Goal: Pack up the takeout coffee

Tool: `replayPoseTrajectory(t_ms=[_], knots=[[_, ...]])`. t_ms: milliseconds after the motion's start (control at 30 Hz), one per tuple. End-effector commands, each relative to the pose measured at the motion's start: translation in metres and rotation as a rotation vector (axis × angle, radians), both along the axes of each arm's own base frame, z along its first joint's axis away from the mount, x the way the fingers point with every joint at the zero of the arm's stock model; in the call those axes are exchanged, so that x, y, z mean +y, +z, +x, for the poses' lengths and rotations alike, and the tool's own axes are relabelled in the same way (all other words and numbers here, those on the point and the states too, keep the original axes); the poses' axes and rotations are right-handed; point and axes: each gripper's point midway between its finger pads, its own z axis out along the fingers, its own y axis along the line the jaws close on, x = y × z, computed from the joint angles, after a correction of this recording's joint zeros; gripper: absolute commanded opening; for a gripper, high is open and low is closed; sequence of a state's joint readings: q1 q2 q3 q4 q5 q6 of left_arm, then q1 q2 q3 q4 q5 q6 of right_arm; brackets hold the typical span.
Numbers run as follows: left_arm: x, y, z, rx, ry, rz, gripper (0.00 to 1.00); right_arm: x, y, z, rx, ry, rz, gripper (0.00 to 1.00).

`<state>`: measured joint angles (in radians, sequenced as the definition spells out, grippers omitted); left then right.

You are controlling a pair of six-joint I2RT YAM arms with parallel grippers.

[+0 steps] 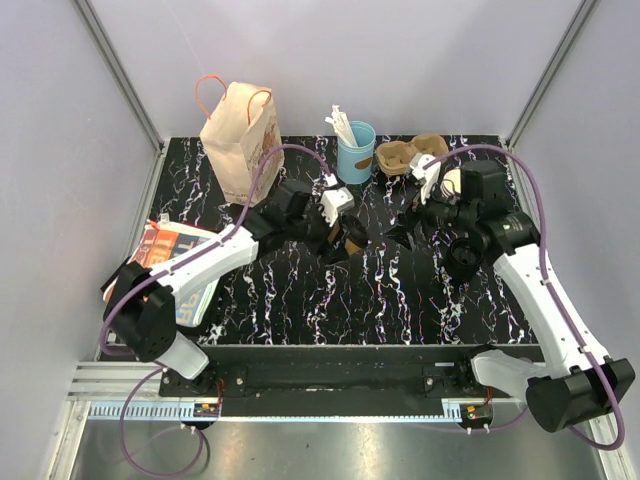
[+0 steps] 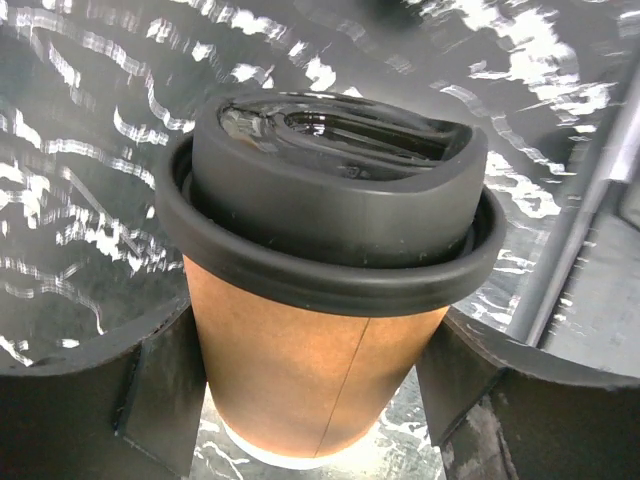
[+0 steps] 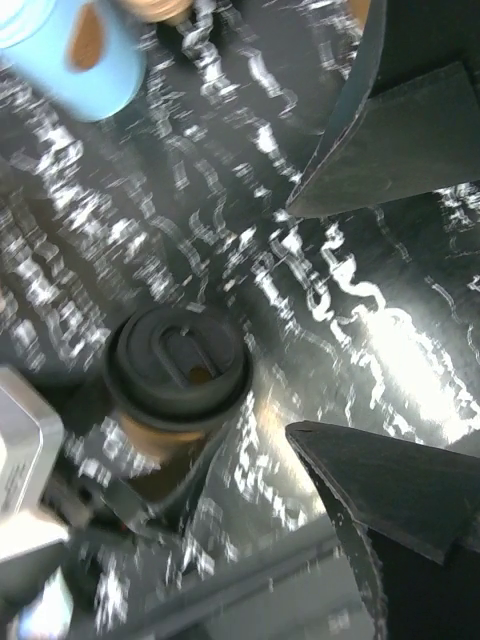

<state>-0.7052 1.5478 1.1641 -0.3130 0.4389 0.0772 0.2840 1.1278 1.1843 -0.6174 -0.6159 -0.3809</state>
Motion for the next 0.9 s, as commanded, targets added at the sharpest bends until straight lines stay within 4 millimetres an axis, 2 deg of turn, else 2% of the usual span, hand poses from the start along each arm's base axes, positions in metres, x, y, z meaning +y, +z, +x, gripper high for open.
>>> replayPoseTrajectory(t_ms=[0, 133, 233, 367, 533, 867], knots=[[-0.011, 0.035, -0.025, -0.058, -0.234, -0.185, 0.61, 0.024, 0.044, -0.033, -0.01, 0.212, 0.13, 0.87], [-0.009, 0.035, -0.042, -0.04, -0.318, -0.226, 0.62, 0.036, 0.057, -0.036, 0.035, 0.287, 0.194, 0.84], [-0.007, 0.033, -0.047, -0.023, -0.344, -0.235, 0.62, 0.042, 0.057, -0.034, 0.08, 0.324, 0.216, 0.78], [-0.003, 0.037, -0.048, -0.006, -0.35, -0.262, 0.62, 0.043, 0.043, -0.032, 0.125, 0.334, 0.197, 0.71], [-0.001, 0.043, -0.05, -0.014, -0.368, -0.289, 0.61, 0.043, 0.024, -0.038, 0.184, 0.35, 0.196, 0.67], [-0.005, 0.041, -0.053, 0.036, -0.389, -0.308, 0.61, 0.054, 0.009, -0.041, 0.214, 0.374, 0.166, 0.61]])
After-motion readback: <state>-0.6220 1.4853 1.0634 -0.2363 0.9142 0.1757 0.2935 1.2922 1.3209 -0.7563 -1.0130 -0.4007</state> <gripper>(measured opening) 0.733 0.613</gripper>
